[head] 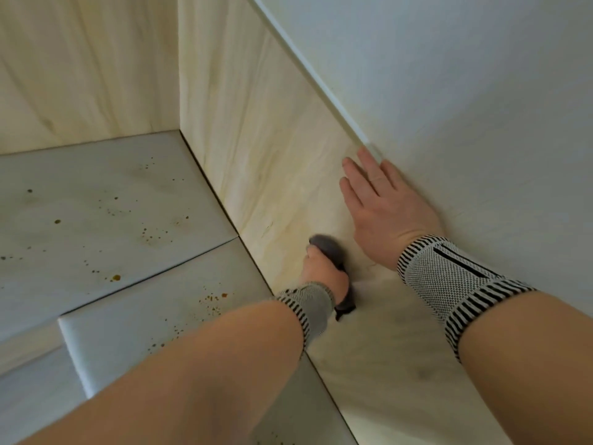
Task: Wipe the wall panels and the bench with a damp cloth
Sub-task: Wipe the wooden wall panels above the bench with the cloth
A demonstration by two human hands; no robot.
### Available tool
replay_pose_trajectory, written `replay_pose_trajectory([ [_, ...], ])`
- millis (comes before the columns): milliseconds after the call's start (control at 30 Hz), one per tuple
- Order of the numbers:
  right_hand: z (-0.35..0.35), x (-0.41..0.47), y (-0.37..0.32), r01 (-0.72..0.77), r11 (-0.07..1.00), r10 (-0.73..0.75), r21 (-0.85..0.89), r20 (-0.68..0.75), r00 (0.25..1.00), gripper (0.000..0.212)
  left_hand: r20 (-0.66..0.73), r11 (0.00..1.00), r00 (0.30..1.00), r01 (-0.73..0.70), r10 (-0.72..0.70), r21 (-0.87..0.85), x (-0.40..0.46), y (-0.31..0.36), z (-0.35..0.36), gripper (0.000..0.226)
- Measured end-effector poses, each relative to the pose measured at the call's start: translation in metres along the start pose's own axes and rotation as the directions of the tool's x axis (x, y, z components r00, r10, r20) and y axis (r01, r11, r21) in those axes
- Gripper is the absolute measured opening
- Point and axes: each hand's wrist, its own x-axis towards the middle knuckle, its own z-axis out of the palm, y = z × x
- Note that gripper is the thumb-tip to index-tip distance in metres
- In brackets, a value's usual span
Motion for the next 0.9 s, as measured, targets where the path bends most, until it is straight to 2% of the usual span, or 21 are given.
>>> replay_pose_trajectory([
  [100,0.006,0.000,-0.001,-0.031,0.999,0.030,-0.013,-0.099,0.995,0.063,-0.142,0.990,0.990,-0.013,-0.008,-0.144,0.012,0.025,-0.050,0.081],
  [167,0.005,-0.002,0.000,-0.021,1.000,0.021,0.002,-0.048,0.999,0.062,-0.215,0.972,0.976,-0.033,-0.019,-0.234,0.019,0.041,-0.073,0.073],
  [233,0.000,-0.002,0.000,-0.026,1.000,0.026,0.001,-0.003,1.000,0.065,-0.264,0.973,0.965,-0.049,-0.011,-0.223,0.014,0.044,-0.077,0.069],
  [300,-0.001,-0.002,-0.001,-0.031,0.999,0.030,-0.022,-0.034,0.999,0.066,-0.219,0.980,0.976,-0.031,-0.013,-0.196,0.004,0.029,-0.058,0.073],
  [400,0.000,-0.002,-0.002,-0.048,0.998,0.045,-0.029,-0.083,0.995,0.067,0.002,0.986,0.996,0.087,-0.088,-0.145,-0.018,-0.001,-0.013,0.078],
  [467,0.001,-0.003,-0.002,-0.049,0.998,0.046,-0.033,-0.089,0.995,0.067,0.081,0.984,0.988,0.137,-0.128,-0.111,-0.021,-0.010,0.002,0.078],
  [533,-0.002,-0.003,-0.002,-0.040,0.999,0.040,0.001,-0.060,0.997,0.067,0.055,0.988,0.993,0.107,-0.102,-0.108,-0.011,-0.009,-0.004,0.076],
  [667,-0.003,-0.004,0.000,-0.029,0.999,0.029,0.020,0.001,1.000,0.064,-0.203,0.978,0.979,-0.046,0.004,-0.204,0.019,0.019,-0.056,0.068],
  [767,-0.001,-0.003,0.002,-0.019,1.000,0.019,-0.003,0.014,1.000,0.063,-0.310,0.965,0.949,-0.139,0.064,-0.224,0.026,0.036,-0.080,0.063],
  [833,0.001,-0.003,0.001,-0.026,1.000,0.026,-0.013,-0.007,1.000,0.063,-0.288,0.967,0.956,-0.120,0.052,-0.224,0.021,0.028,-0.073,0.064],
  [900,0.002,0.000,-0.001,-0.037,0.999,0.037,0.003,-0.072,0.997,0.063,-0.168,0.978,0.985,-0.001,-0.035,-0.207,0.015,0.007,-0.047,0.075],
])
